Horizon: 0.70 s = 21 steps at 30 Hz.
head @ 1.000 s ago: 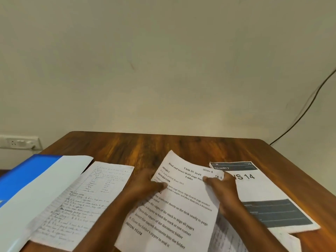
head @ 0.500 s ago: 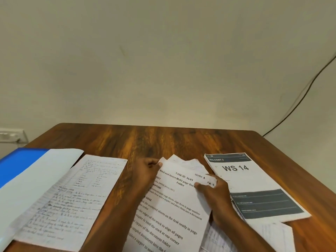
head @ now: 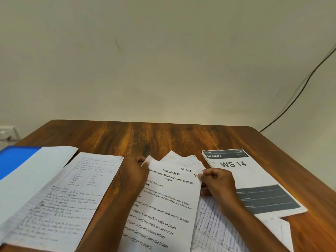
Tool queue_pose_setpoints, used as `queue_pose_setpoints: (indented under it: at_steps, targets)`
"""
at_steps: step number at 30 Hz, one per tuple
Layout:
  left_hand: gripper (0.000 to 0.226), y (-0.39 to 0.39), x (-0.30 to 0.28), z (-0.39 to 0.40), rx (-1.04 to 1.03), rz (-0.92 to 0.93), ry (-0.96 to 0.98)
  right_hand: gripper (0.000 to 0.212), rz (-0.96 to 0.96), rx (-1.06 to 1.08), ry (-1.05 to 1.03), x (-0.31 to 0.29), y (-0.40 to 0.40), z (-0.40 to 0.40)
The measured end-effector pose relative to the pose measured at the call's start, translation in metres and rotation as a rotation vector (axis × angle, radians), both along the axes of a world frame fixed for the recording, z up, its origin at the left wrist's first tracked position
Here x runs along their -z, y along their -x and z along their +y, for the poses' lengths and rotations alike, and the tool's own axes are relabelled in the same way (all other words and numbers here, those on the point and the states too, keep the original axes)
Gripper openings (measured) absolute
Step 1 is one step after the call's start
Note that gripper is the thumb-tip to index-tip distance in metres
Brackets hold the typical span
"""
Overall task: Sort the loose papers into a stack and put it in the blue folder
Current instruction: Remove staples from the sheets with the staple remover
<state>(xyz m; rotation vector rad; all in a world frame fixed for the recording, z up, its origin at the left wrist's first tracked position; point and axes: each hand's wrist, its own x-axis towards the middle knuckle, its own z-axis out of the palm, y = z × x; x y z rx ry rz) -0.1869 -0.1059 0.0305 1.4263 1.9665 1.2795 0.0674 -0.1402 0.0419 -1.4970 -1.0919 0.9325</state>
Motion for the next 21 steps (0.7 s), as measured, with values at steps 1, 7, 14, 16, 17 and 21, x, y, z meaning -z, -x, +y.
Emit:
queue_pose_setpoints:
  at_steps: [1, 7, 14, 16, 17, 21]
  targets:
    - [0.029, -0.004, -0.001, -0.003, -0.016, 0.11, -0.01, 0.005, -0.029, 0.001, -0.011, 0.001, 0.001, 0.001]
    - [0.053, -0.051, 0.0, -0.018, 0.521, 0.367, -0.295, 0.011, -0.304, -0.013, -0.133, 0.009, 0.001, 0.002]
    - [0.008, -0.075, 0.007, -0.014, 0.611, 0.128, -0.39, 0.011, -0.435, -0.162, -0.257, 0.0, -0.002, -0.01]
    - [0.008, -0.072, 0.011, -0.012, 0.586, 0.092, -0.374, 0.014, -0.431, -0.193, -0.161, -0.007, -0.013, -0.009]
    - [0.009, -0.071, 0.012, -0.011, 0.581, 0.066, -0.369, 0.015, -0.494, -0.16, -0.119, -0.01, -0.02, -0.007]
    - [0.009, -0.071, 0.014, -0.008, 0.582, -0.004, -0.351, 0.04, -0.951, -0.037, 0.109, -0.019, -0.04, -0.006]
